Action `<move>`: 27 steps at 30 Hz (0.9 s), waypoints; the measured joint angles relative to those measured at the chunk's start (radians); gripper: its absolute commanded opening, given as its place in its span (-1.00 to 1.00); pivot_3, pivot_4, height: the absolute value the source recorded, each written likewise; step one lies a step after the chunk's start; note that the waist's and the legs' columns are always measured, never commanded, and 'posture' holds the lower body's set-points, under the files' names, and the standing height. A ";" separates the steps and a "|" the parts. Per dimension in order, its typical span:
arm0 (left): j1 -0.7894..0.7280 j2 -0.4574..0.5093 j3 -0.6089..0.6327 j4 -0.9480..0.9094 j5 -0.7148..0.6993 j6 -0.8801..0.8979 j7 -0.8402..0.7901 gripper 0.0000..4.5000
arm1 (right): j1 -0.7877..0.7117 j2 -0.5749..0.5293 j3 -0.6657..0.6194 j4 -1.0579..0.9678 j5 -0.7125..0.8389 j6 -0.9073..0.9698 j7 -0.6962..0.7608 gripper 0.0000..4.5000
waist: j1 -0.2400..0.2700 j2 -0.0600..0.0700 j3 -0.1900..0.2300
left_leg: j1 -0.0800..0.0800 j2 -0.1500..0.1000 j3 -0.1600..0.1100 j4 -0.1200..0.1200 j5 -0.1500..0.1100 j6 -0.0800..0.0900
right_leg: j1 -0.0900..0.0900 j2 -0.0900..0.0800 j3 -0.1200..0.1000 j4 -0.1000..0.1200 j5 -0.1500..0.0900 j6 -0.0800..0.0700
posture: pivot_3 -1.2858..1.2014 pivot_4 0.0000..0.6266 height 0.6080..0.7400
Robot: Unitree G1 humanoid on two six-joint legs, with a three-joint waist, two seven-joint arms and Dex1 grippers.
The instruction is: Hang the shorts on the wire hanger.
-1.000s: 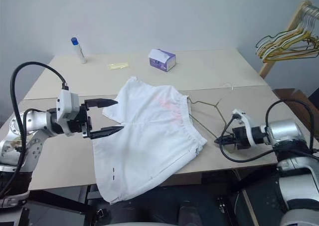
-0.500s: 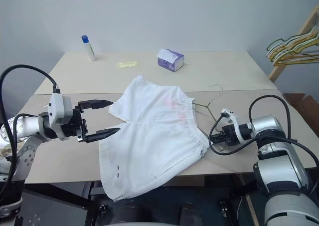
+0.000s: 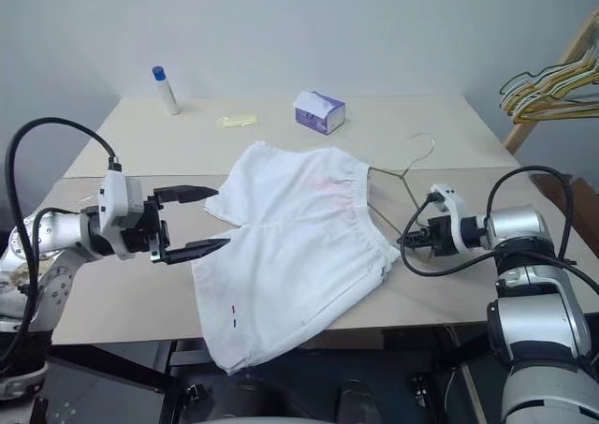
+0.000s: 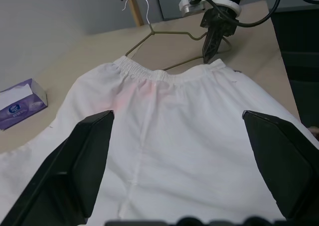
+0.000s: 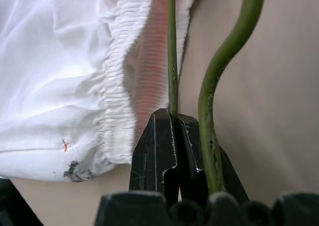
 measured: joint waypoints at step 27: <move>-0.531 -0.079 -0.198 0.624 0.268 -0.542 -0.282 0.98 | 0.231 -0.210 0.071 -1.249 -0.136 -0.108 -0.134 -1.00 | -0.048 0.000 0.000 | -0.007 0.000 0.005 0.006 0.000 -0.001 | -0.002 0.000 -0.004 0.000 0.000 0.000 | 0.03 -1.00 1.00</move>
